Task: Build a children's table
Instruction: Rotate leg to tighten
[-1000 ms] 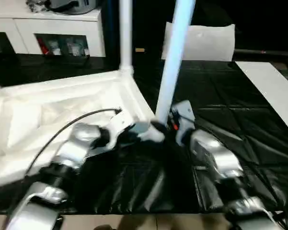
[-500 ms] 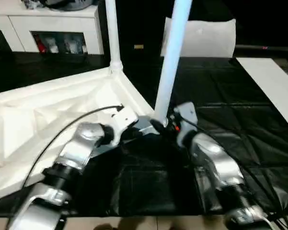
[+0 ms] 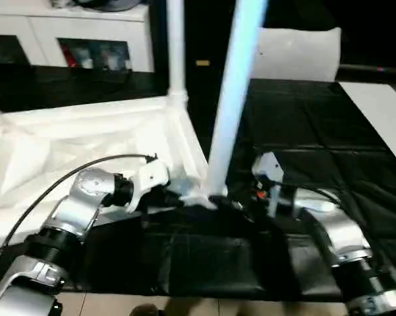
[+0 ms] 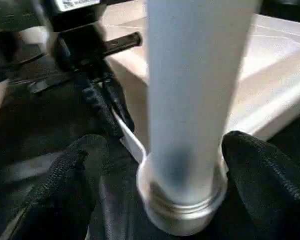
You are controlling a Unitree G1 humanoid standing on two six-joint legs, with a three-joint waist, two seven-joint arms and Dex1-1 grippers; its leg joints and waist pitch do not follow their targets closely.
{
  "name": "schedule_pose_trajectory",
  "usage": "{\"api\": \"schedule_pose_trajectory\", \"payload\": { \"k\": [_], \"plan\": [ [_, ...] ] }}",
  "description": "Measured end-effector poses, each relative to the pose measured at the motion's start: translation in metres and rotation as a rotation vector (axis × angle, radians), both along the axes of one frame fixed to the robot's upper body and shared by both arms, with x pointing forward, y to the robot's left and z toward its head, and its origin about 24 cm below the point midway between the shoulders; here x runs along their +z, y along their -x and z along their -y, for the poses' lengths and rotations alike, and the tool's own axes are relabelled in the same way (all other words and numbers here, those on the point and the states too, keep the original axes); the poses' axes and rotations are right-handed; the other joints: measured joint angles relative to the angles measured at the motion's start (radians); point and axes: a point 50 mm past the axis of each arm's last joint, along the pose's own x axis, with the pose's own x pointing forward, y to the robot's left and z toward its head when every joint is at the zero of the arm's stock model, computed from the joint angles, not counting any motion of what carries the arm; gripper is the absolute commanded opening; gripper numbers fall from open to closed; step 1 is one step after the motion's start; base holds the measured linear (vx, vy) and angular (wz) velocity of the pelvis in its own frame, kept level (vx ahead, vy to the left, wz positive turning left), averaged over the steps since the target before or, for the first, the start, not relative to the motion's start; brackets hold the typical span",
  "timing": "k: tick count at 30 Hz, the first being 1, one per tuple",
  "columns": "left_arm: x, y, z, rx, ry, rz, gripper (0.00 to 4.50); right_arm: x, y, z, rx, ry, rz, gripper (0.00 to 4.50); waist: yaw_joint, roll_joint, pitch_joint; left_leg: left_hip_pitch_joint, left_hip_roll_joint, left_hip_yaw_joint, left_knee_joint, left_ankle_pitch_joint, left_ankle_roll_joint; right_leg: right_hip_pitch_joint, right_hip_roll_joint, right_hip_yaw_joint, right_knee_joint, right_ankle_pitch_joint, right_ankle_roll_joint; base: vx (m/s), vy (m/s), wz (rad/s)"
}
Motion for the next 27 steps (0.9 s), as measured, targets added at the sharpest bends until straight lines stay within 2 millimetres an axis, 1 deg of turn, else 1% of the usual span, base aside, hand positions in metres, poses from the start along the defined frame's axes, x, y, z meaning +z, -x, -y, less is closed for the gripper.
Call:
{"api": "schedule_pose_trajectory", "payload": {
  "k": [3,4,6,7,9,10,12,13,14,16,18,19,20,24,27],
  "plan": [
    [0.0000,0.0018,-0.0001,-0.063,-0.008,-0.014,0.00,-0.0005,0.0016,0.0002,0.076,0.016,-0.017,3.64,0.014,0.000,0.000,0.000,0.000,0.000,0.002,0.000,0.000,0.000,-0.001,-0.001,0.001,0.000,0.000,0.000,0.000,0.00],
    [0.0001,0.0026,0.0001,-0.082,-0.011,-0.019,0.00,-0.0007,0.0021,-0.0012,0.104,0.020,-0.024,3.64,0.016,0.000,0.000,0.000,0.000,0.000,0.002,0.000,0.000,0.001,-0.001,-0.001,0.002,0.000,0.000,0.000,0.000,0.00],
    [0.0000,0.0045,0.0006,-0.115,-0.012,-0.030,0.00,0.0011,0.0021,-0.0032,0.147,0.019,-0.027,3.40,0.019,0.000,0.000,-0.001,0.000,0.000,0.003,0.001,0.000,0.001,-0.003,-0.003,0.002,0.000,0.000,0.000,0.000,0.00],
    [0.0001,0.0052,0.0006,-0.129,-0.014,-0.033,0.00,0.0021,0.0024,-0.0039,0.166,0.015,-0.029,3.40,0.020,0.000,0.000,-0.002,0.000,0.000,0.003,0.001,0.001,0.001,-0.004,-0.005,0.002,0.000,0.000,0.000,0.000,0.00],
    [0.0008,0.0065,0.0010,-0.162,-0.019,-0.032,0.00,0.0032,0.0037,-0.0052,0.211,0.015,-0.039,3.20,0.021,-0.001,0.000,-0.005,0.000,0.000,0.004,0.002,0.003,0.001,-0.006,-0.009,0.002,0.000,0.000,0.000,0.000,0.00],
    [0.0009,0.0070,0.0014,-0.173,-0.020,-0.033,0.00,0.0028,0.0045,-0.0053,0.224,0.018,-0.044,3.20,0.022,-0.001,0.000,-0.005,0.000,0.000,0.004,0.003,0.003,0.001,-0.008,-0.010,0.002,0.000,0.000,0.000,0.000,0.00],
    [0.0012,0.0078,0.0019,-0.193,-0.023,-0.032,0.00,0.0018,0.0062,-0.0061,0.250,0.022,-0.057,2.97,0.025,-0.001,0.000,-0.007,0.000,0.000,0.005,0.004,0.005,0.001,-0.009,-0.012,0.002,0.000,0.000,0.000,0.000,0.00],
    [0.0013,0.0080,0.0019,-0.201,-0.025,-0.032,0.00,0.0017,0.0065,-0.0061,0.255,0.022,-0.059,2.97,0.025,-0.001,0.000,-0.008,0.000,0.000,0.006,0.004,0.006,0.001,-0.010,-0.012,0.002,0.000,0.000,0.000,0.000,0.00],
    [0.0014,0.0082,0.0021,-0.208,-0.028,-0.033,0.00,0.0015,0.0069,-0.0060,0.262,0.022,-0.063,2.78,0.026,-0.001,0.000,-0.008,0.000,0.000,0.006,0.004,0.006,0.001,-0.010,-0.012,0.003,0.000,0.000,0.000,0.000,0.00],
    [0.0015,0.0087,0.0024,-0.224,-0.033,-0.032,0.00,0.0013,0.0075,-0.0056,0.274,0.025,-0.071,2.72,0.027,-0.002,0.000,-0.008,0.000,0.000,0.007,0.004,0.007,0.001,-0.011,-0.013,0.003,0.000,0.000,0.000,0.000,0.00],
    [0.0013,0.0089,0.0022,-0.240,-0.038,-0.038,0.00,0.0006,0.0071,-0.0057,0.291,0.027,-0.087,2.48,0.028,-0.002,0.000,-0.008,0.000,0.000,0.007,0.005,0.007,0.001,-0.011,-0.013,0.004,0.000,0.000,0.000,0.000,0.00],
    [0.0014,0.0089,0.0023,-0.243,-0.039,-0.039,0.00,-0.0002,0.0073,-0.0057,0.293,0.028,-0.093,2.48,0.029,-0.002,0.000,-0.008,0.000,0.000,0.007,0.005,0.007,0.001,-0.012,-0.014,0.004,0.000,0.000,0.000,0.000,0.00],
    [0.0015,0.0091,0.0021,-0.248,-0.041,-0.042,0.00,-0.0007,0.0075,-0.0062,0.296,0.028,-0.096,2.30,0.030,-0.002,0.000,-0.008,0.000,0.001,0.007,0.005,0.007,0.001,-0.012,-0.014,0.004,0.000,0.000,0.000,0.000,0.00],
    [0.0017,0.0092,0.0017,-0.257,-0.042,-0.043,0.00,-0.0009,0.0077,-0.0065,0.297,0.027,-0.101,2.06,0.032,-0.003,0.000,-0.008,0.000,0.001,0.007,0.005,0.007,0.001,-0.012,-0.014,0.004,0.000,0.000,0.000,0.000,0.00],
    [0.0017,0.0090,0.0013,-0.253,-0.040,-0.046,0.00,-0.0010,0.0076,-0.0071,0.293,0.020,-0.114,1.99,0.032,-0.003,0.000,-0.008,0.000,0.001,0.007,0.005,0.007,0.001,-0.012,-0.014,0.004,0.000,0.000,0.000,0.000,0.00]
  ]
}}
